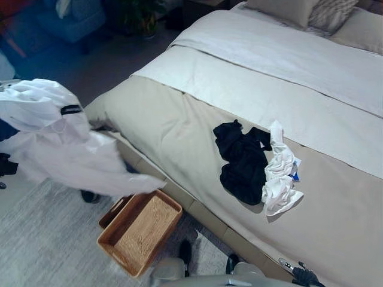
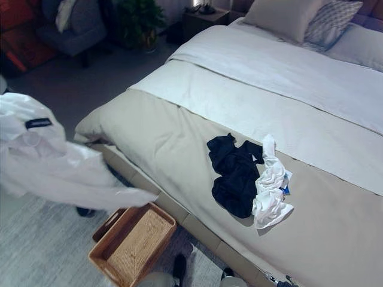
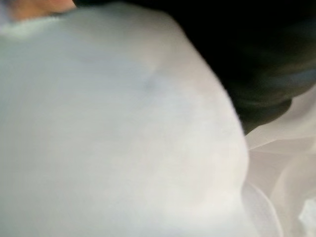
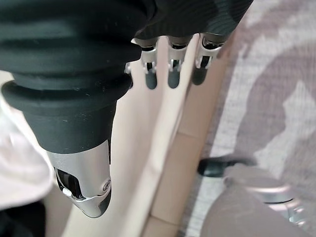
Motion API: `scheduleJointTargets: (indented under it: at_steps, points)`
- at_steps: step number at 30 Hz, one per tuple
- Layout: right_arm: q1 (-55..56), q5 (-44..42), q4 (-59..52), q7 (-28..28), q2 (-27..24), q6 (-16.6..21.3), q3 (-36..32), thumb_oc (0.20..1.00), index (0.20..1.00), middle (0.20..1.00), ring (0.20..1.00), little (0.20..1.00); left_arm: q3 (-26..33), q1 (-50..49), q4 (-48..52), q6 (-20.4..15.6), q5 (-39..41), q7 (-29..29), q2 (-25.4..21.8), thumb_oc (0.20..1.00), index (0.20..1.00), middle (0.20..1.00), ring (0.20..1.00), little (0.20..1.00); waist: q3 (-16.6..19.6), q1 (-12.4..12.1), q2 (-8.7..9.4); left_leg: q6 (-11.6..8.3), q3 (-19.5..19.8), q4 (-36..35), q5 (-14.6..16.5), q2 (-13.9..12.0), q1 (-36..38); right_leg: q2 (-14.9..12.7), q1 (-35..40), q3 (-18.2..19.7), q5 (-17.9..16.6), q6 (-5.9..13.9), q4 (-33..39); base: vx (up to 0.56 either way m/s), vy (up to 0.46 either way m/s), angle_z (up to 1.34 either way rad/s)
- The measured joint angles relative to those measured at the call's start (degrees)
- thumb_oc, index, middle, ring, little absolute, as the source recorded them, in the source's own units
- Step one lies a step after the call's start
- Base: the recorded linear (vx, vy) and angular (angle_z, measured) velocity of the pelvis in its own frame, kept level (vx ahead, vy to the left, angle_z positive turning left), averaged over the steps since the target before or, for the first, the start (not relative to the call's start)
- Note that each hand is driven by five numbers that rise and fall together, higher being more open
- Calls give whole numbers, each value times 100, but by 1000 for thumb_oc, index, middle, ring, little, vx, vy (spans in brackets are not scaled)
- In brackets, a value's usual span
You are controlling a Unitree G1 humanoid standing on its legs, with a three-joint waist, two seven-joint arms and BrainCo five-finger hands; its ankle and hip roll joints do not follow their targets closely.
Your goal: Pick up clothes into the bucket
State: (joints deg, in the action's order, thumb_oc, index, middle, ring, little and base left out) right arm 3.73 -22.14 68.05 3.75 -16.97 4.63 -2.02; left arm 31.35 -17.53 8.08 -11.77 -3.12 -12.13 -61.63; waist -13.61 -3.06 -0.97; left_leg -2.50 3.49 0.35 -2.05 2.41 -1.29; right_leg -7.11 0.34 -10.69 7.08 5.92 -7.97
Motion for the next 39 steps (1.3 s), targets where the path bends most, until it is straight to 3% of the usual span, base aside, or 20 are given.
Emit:
scheduleJointTargets:
  at_steps: [5, 11, 13, 21, 24, 33, 39]
  points:
    - [-595, 146, -90, -13, -78, 4, 47, 1000, 1000, 1000, 1000, 1000, -183, 37, -26, -21, 216, -3, 705, 200, 200, 200, 200, 200, -363, -88, 20, -11, 170, 434, 4, 11, -586, -50, -560, -106, 154, -88, -588, -115, 3, 20]
    - [-740, 152, -397, -11, -188, 19, 76, 1000, 1000, 1000, 1000, 1000, -955, 458, -332, 51, 213, -13, 1075, 200, 200, 200, 200, 200, -728, -99, 36, -88, 445, 870, 62, 49, -1171, -146, -1172, -309, 437, -258, -1340, -122, 29, 26]
    - [-751, 160, -579, 31, -281, 26, 267, 1000, 1000, 1000, 1000, 1000, -1455, 1089, -662, 87, 193, -91, 1458, 200, 200, 200, 200, 200, -989, -64, 0, -87, 603, 1402, 174, 174, -1630, -305, -1536, -429, 671, -357, -1944, -148, 52, 35]
    - [-914, 231, -970, 203, -312, 177, 337, 1000, 1000, 1000, 1000, 1000, -2314, 2045, -1523, 260, -62, -647, 1800, 200, 200, 200, 200, 200, -1551, 122, 128, -83, 732, 2802, 586, 299, -2924, -449, -2722, -434, 1180, -595, -3302, -62, 39, 11]
    - [-943, 228, -1228, 327, -324, 227, 384, 1000, 1000, 1000, 1000, 1000, -2409, 2280, -1821, 256, -62, -910, 1847, 200, 200, 200, 200, 200, -1653, 236, 211, -93, 720, 3223, 644, 281, -3455, -440, -3227, -408, 1197, -620, -3655, -91, 41, -7]
    - [-920, 82, -1270, 740, -244, 421, 499, 1000, 1000, 1000, 1000, 1000, -2597, 2805, -2090, 264, -59, -1633, 1862, 200, 200, 200, 200, 200, -1696, 261, 338, -54, 736, 3045, 590, 152, -3835, -297, -3635, -393, 1069, -579, -3421, -38, 13, -6]
    - [-1112, 0, -1171, 865, -173, 535, 723, 1000, 1000, 1000, 1000, 1000, -2697, 3040, -2227, 259, -62, -1785, 1731, 200, 200, 200, 200, 200, -1703, 380, 378, -75, 627, 2515, 253, 90, -3723, -248, -3564, -380, 667, -533, -2872, -40, 37, -8]
